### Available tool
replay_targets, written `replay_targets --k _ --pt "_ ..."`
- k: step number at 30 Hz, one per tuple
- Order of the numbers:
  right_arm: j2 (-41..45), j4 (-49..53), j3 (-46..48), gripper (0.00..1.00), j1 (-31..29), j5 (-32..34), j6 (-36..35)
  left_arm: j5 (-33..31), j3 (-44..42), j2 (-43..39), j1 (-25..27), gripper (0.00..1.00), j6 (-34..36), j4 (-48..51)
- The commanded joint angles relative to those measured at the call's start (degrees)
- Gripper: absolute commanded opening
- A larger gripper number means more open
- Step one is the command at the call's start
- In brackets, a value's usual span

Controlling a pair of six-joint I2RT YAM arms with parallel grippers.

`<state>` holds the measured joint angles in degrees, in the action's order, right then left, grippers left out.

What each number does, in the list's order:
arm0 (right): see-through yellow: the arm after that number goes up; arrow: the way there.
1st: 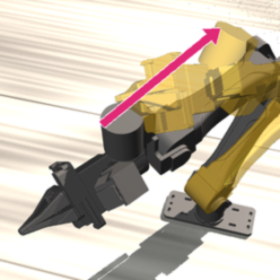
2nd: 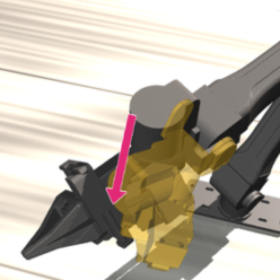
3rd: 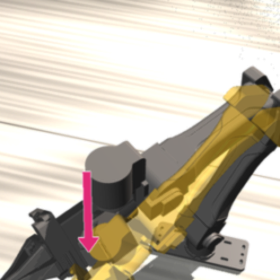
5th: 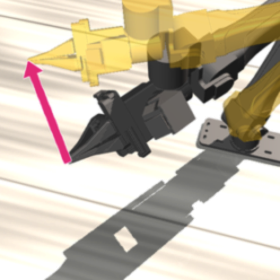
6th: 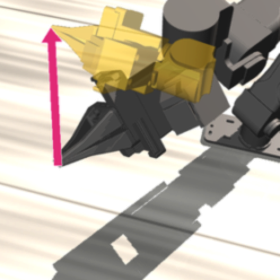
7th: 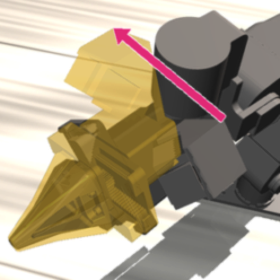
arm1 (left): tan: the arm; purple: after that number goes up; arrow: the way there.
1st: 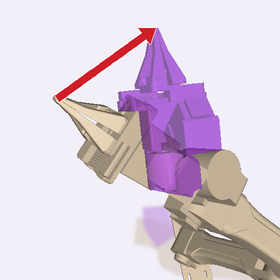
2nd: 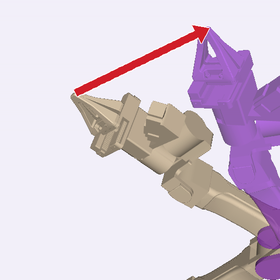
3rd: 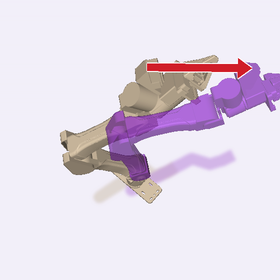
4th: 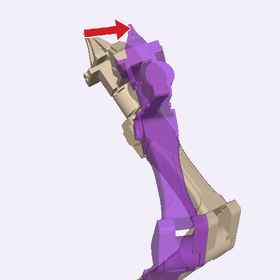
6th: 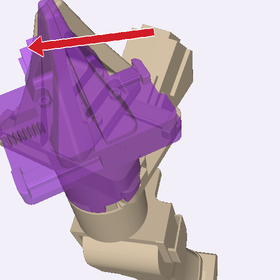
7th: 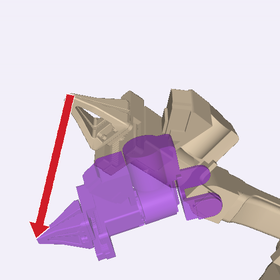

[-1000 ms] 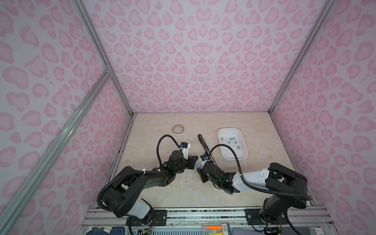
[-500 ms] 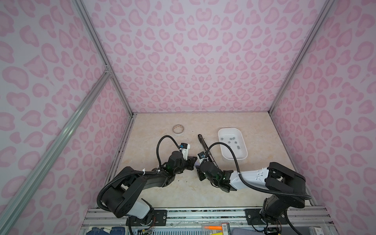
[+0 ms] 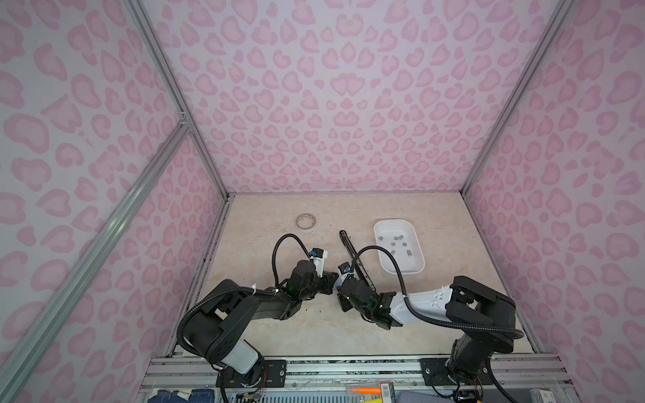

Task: Load the staples into the stapler

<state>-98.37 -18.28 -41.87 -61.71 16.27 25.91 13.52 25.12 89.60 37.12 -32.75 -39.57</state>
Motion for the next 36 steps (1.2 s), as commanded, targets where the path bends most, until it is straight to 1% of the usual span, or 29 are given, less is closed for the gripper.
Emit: replay_targets --k 1,5,8,10,20,26,33,36 --pt "-0.4 0.1 0.4 0.27 0.0 -0.4 0.4 0.9 0.3 1.1 0.0 0.04 0.3 -3.4" --pt "1.9 -0.4 1.0 0.31 -0.1 -0.5 -0.1 1.3 0.5 2.4 0.0 0.04 0.1 -4.1" --pt "4.0 -0.1 1.1 0.32 0.0 0.0 -0.5 1.5 0.3 3.0 0.0 0.04 0.4 -4.2" --pt "4.2 0.8 0.6 0.30 0.0 0.2 -0.4 1.4 0.3 3.2 0.0 0.04 0.4 -4.2" --pt "-1.0 2.0 -2.4 0.27 0.6 -1.5 0.5 1.6 0.0 3.2 0.0 0.04 0.3 -4.6" --pt "-2.4 1.3 -1.3 0.21 0.6 -2.8 0.8 1.6 0.0 3.2 0.0 0.04 0.3 -4.8" --pt "-3.6 0.5 -0.3 0.19 0.5 -3.2 1.9 1.8 0.0 4.9 0.0 0.04 0.1 -5.7" --pt "-3.8 0.5 0.4 0.19 0.5 -2.4 2.5 1.9 0.3 5.6 0.0 0.03 0.0 -6.0"
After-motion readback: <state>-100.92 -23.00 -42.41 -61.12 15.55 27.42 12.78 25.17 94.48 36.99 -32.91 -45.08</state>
